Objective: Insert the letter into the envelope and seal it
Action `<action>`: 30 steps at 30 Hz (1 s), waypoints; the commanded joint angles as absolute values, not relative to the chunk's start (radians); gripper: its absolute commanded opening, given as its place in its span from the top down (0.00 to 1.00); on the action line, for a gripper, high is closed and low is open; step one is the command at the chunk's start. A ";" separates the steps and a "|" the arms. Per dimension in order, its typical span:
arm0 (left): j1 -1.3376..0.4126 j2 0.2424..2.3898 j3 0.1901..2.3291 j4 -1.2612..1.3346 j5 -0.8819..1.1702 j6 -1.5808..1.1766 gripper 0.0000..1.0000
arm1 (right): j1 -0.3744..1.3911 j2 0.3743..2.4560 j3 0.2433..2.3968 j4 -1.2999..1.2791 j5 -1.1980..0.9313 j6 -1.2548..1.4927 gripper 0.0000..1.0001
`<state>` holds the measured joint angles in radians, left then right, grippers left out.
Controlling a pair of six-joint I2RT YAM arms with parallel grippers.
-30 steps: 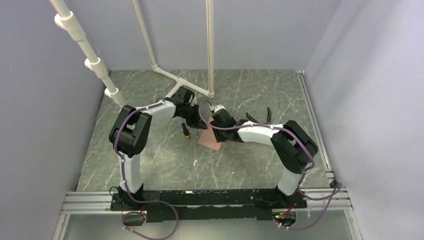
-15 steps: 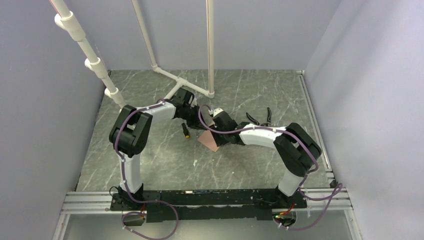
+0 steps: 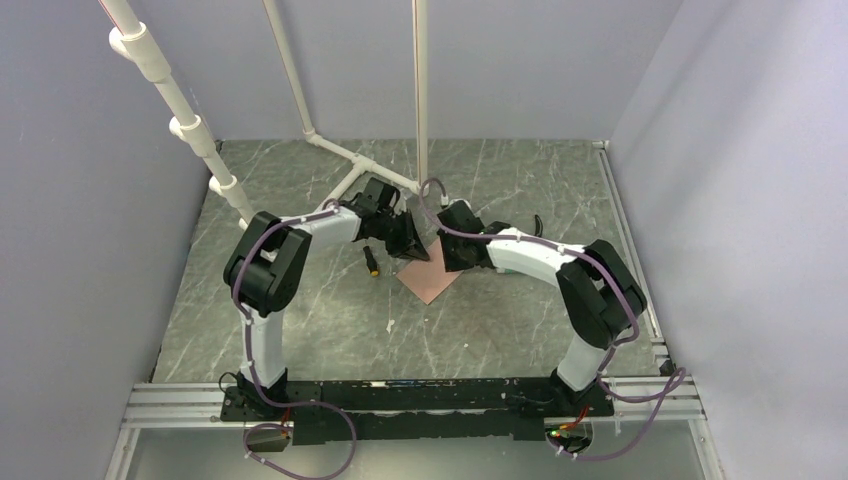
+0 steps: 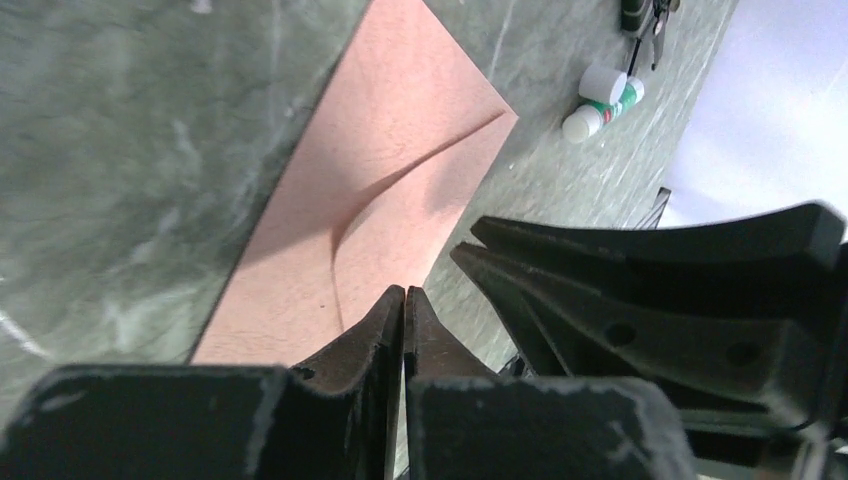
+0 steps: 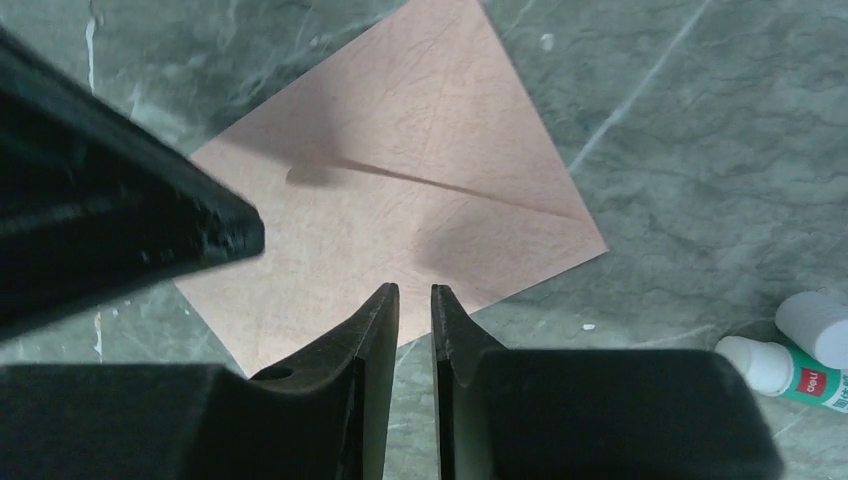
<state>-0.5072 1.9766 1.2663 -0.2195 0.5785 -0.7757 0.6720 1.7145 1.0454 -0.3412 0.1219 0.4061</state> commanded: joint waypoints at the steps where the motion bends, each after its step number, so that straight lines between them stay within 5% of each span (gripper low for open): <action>1: -0.533 2.005 1.297 -0.204 0.578 -0.798 0.92 | 0.629 1.731 1.087 -0.325 0.073 0.475 0.78; 14: -0.538 2.122 1.323 -0.255 0.465 -0.835 0.97 | 0.617 1.795 1.105 -0.288 0.009 0.474 0.79; 30: -0.530 2.169 1.298 -0.427 0.441 -0.869 0.98 | 0.708 1.905 1.180 -0.284 0.187 0.315 0.74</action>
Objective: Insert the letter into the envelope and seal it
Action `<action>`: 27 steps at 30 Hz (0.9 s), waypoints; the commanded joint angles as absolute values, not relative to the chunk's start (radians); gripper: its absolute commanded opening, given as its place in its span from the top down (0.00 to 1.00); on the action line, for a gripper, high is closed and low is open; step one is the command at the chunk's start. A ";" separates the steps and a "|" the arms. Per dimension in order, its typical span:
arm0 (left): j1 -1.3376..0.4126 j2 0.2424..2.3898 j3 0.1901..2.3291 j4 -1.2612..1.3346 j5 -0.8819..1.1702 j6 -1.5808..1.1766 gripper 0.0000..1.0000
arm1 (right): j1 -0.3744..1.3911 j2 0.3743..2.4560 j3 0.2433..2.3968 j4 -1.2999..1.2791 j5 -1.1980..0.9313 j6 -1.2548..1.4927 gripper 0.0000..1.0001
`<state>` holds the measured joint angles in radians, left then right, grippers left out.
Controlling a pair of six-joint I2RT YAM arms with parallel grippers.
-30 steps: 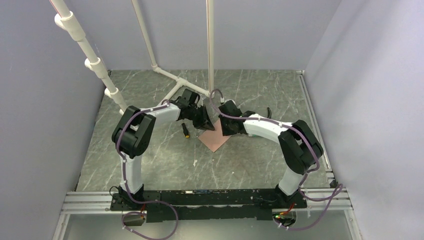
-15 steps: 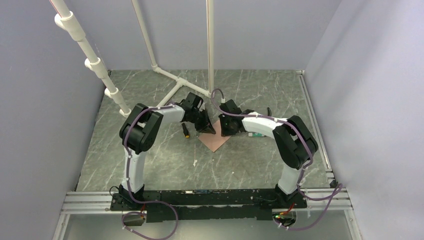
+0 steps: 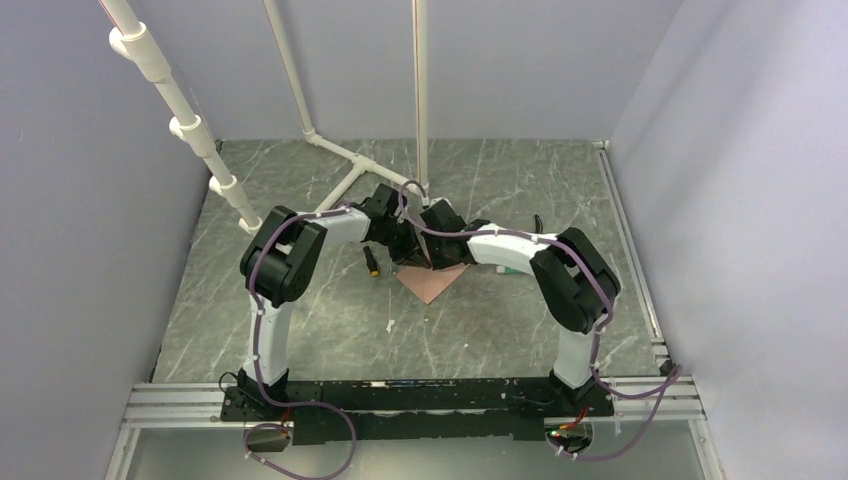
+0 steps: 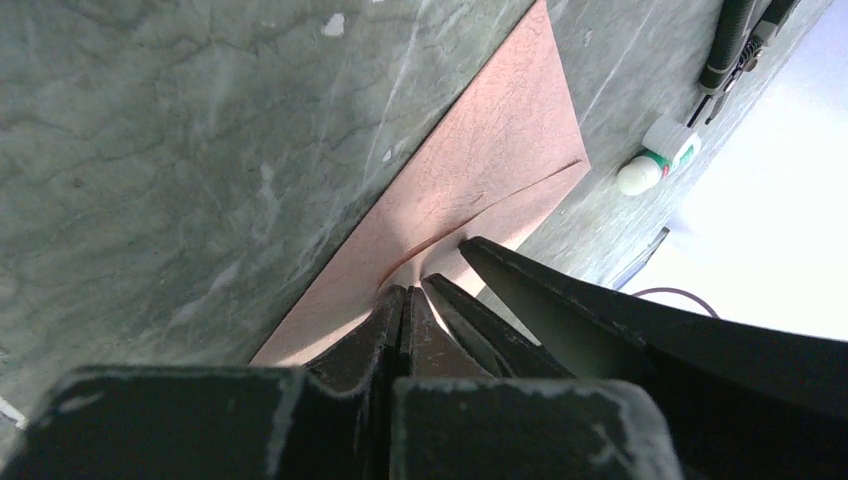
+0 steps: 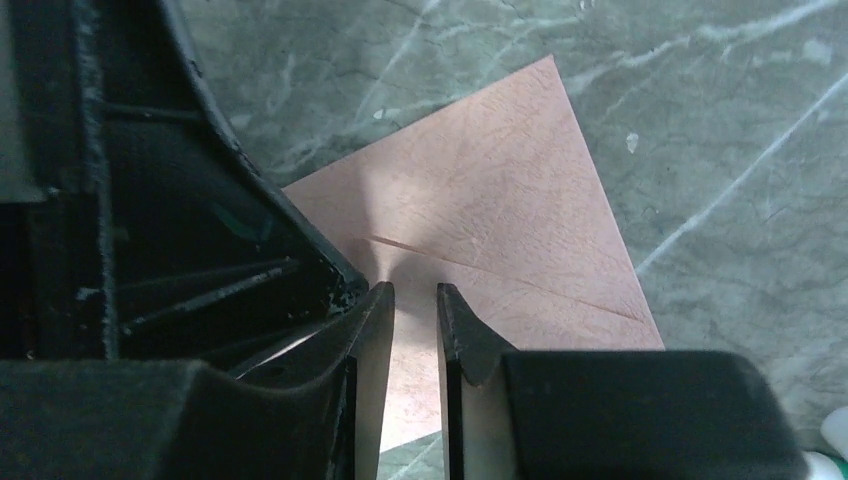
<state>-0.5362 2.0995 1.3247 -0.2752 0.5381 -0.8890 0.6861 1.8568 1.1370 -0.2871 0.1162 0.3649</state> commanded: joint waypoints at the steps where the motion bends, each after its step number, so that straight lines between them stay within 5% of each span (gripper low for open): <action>1: -0.527 2.171 1.296 -0.428 0.444 -0.870 0.98 | 0.710 1.911 1.182 -0.290 0.191 0.318 0.73; 20: -0.499 2.213 1.284 -0.408 0.498 -0.874 0.97 | 0.666 1.899 1.178 -0.522 0.456 0.428 0.77; 27: -0.499 2.226 1.301 -0.403 0.517 -0.876 0.98 | 0.695 1.757 1.135 -0.358 0.229 0.320 0.76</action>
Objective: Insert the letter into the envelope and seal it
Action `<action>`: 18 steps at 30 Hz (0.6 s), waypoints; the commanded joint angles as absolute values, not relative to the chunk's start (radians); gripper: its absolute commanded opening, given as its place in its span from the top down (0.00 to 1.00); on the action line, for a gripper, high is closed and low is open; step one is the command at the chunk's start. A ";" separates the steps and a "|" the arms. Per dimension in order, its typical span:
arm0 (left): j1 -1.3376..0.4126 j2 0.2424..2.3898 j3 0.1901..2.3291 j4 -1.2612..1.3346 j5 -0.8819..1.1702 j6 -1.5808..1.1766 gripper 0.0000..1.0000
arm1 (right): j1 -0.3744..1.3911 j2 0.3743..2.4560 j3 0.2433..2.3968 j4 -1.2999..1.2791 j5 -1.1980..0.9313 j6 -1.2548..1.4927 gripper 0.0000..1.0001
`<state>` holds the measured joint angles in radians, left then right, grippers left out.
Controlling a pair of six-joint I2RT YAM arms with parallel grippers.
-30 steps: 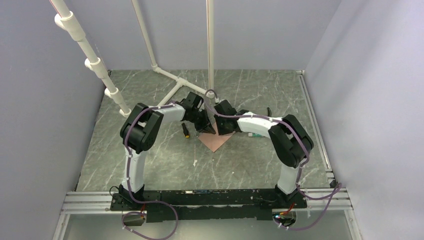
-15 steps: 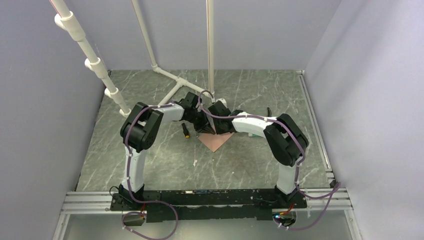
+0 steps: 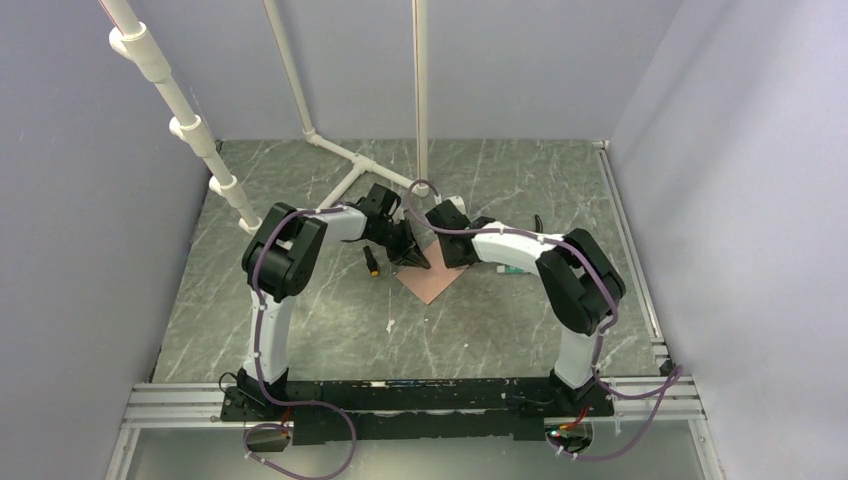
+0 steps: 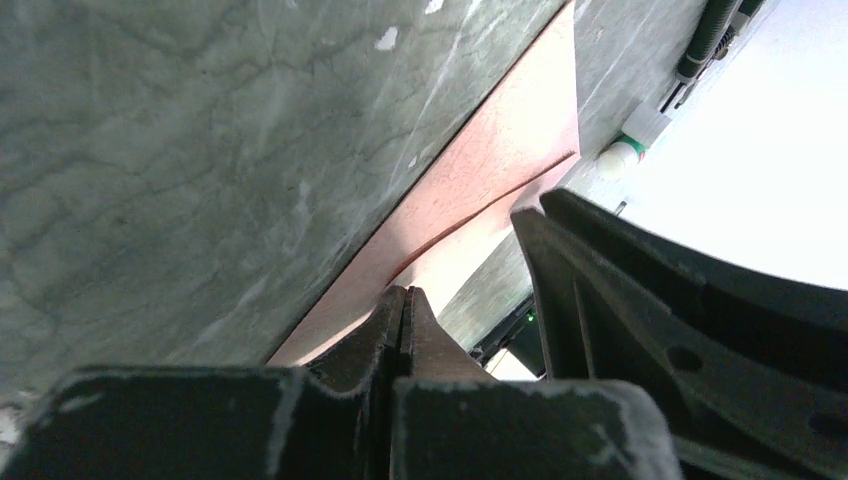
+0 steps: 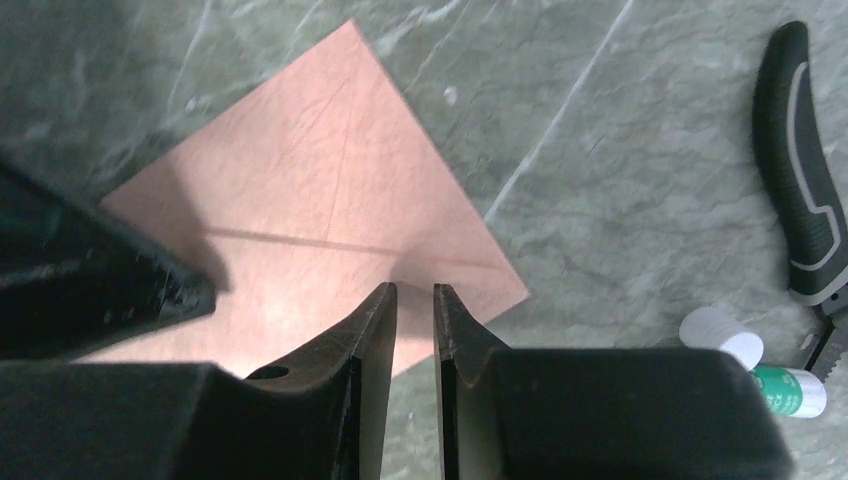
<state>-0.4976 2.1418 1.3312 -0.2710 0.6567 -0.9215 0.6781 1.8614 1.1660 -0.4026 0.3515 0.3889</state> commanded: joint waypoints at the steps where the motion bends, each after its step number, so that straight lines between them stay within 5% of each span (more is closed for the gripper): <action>1: -0.498 2.227 1.302 -0.403 0.519 -0.876 0.98 | 0.709 1.729 1.124 -0.335 0.201 0.312 0.76; 7: -0.497 2.232 1.303 -0.400 0.521 -0.885 0.98 | 0.756 1.721 1.104 -0.276 0.121 0.295 0.77; 18: -0.490 2.242 1.278 -0.372 0.544 -0.906 0.98 | 0.800 1.787 1.098 -0.247 0.111 0.286 0.93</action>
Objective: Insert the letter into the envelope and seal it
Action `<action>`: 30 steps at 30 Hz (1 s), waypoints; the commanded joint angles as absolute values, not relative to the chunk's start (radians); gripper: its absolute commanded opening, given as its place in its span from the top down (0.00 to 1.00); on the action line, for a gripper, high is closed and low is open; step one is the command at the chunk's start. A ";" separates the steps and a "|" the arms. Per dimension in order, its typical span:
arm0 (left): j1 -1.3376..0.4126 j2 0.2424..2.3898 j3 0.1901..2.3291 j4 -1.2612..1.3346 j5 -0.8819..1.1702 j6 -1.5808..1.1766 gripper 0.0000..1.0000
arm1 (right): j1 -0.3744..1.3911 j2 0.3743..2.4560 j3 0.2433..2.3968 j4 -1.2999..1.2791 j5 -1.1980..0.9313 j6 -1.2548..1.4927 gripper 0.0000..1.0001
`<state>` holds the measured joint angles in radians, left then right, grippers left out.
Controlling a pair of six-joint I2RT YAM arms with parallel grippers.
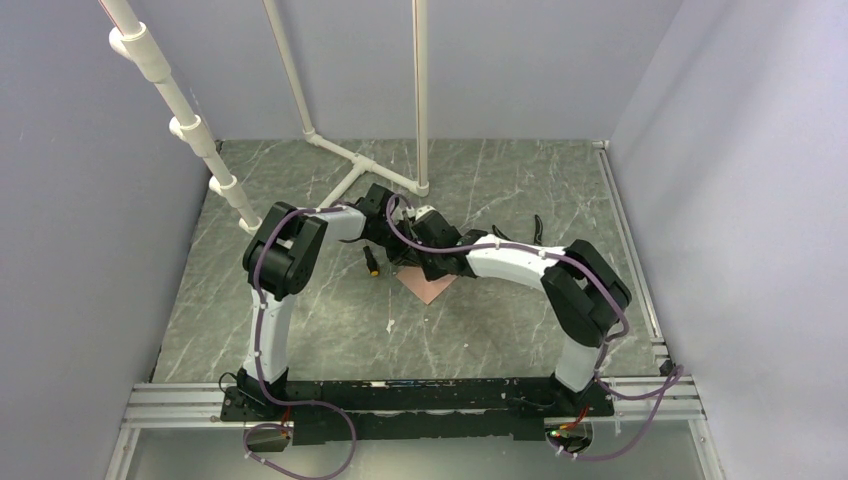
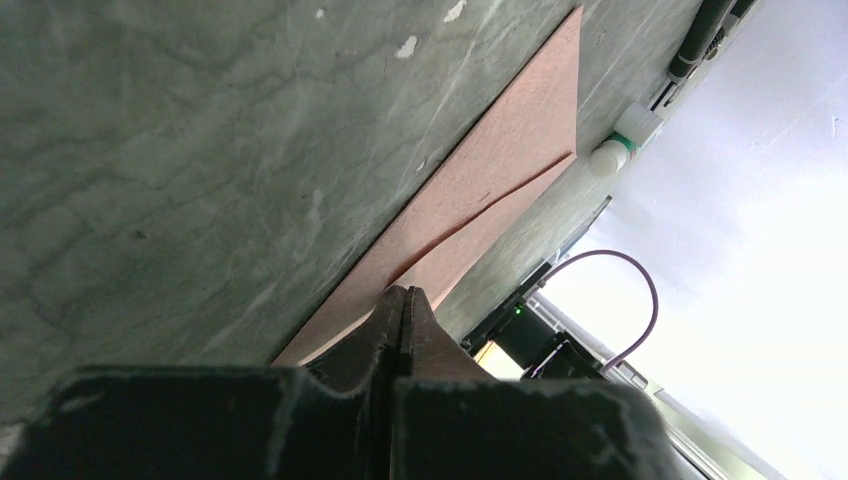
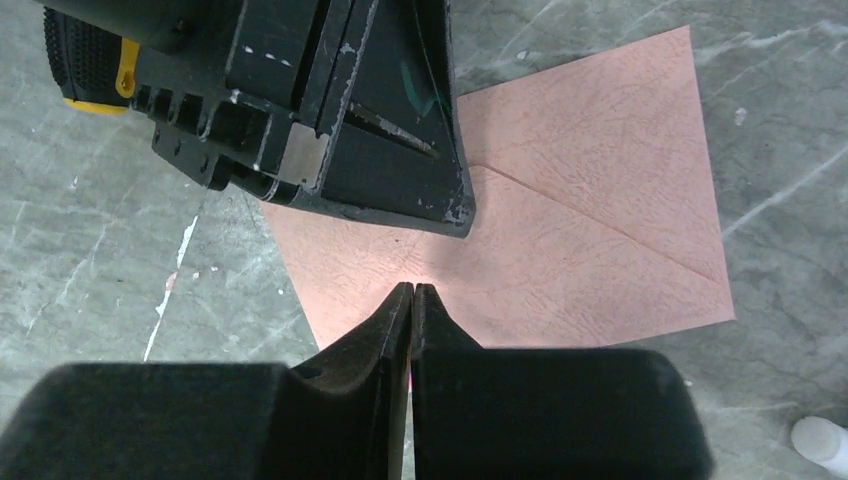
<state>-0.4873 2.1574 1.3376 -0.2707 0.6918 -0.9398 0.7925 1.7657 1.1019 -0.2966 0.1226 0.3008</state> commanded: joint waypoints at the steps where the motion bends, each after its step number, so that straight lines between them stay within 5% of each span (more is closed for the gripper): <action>1: -0.489 2.245 1.277 -0.370 0.545 -0.909 0.98 | 0.802 1.794 1.098 -0.241 0.111 0.285 0.93; 30: -0.466 2.274 1.281 -0.349 0.570 -0.920 0.98 | 0.878 1.710 0.988 -0.383 -0.011 0.360 0.94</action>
